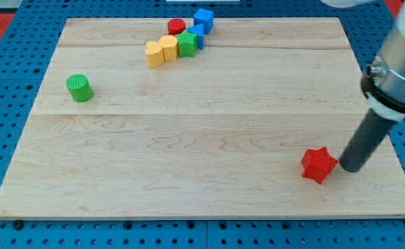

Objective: Move the red star to the bottom of the yellow heart

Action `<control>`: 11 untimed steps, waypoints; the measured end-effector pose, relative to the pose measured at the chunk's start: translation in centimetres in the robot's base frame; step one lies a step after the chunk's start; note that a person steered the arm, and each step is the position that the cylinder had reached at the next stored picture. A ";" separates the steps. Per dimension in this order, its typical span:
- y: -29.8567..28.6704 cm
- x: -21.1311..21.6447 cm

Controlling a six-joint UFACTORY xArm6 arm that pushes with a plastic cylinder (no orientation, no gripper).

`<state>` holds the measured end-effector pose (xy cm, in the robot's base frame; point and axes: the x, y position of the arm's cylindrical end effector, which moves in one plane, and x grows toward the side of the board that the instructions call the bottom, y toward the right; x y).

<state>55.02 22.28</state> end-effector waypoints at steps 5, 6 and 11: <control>-5.4 -6.3; -5.5 -8.8; -25.7 -12.1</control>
